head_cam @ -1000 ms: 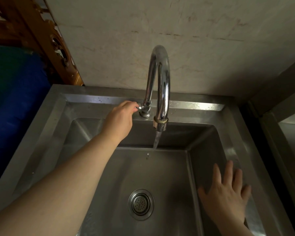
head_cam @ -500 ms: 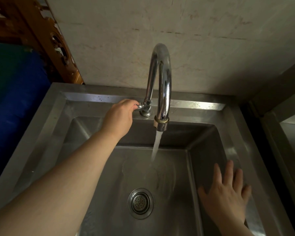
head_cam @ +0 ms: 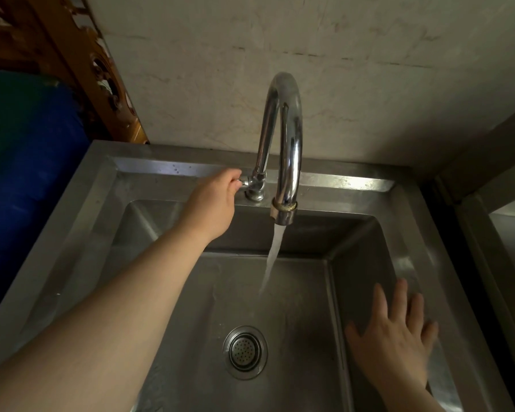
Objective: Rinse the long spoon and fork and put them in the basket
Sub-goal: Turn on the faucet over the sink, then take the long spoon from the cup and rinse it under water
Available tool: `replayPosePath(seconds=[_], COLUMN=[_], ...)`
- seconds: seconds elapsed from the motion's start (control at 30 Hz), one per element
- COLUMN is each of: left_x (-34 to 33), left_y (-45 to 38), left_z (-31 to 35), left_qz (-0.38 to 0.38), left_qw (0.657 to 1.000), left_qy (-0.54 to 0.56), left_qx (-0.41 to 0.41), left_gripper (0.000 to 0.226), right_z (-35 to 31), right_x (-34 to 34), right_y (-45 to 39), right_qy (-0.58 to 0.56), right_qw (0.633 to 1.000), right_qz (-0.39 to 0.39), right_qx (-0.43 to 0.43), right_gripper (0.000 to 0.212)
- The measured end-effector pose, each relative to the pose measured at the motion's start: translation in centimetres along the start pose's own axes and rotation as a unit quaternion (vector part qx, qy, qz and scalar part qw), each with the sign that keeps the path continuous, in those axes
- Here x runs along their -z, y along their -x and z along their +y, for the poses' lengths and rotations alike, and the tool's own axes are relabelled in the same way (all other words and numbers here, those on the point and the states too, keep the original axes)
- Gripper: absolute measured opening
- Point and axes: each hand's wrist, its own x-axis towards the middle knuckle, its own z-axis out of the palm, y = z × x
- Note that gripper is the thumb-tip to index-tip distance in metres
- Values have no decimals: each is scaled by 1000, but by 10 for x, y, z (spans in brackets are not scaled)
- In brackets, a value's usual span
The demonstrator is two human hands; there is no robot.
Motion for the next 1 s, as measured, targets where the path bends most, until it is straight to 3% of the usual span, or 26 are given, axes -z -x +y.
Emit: replayPosePath(seconds=[0.13, 0.4, 0.5, 0.77, 0.87, 1.0], left_x=[-1, 21, 42, 108, 137, 180], left_y=[6, 42, 68, 147, 178, 223], left_z=[5, 25, 34, 68, 86, 108], left_qz=[-36, 53, 65, 78, 102, 161], left_qw=[997, 998, 995, 980, 977, 975], left_qy=[57, -23, -56, -175, -182, -156], left_qx=[38, -12, -45, -53, -36, 2], left_gripper=[48, 44, 45, 52, 51, 49], right_z=[1, 5, -2, -20, -21, -29], right_x=[2, 15, 28, 99, 130, 173], right_y=[-2, -1, 12, 79, 110, 153], right_qy=[-22, -69, -138, -242, -301, -338], right_qw=[1000, 997, 988, 946, 914, 880], right_qz=[-5, -11, 34, 149, 193, 168], right_qx=[-1, 16, 56, 156, 191, 290], right_gripper=[89, 81, 75, 67, 52, 56])
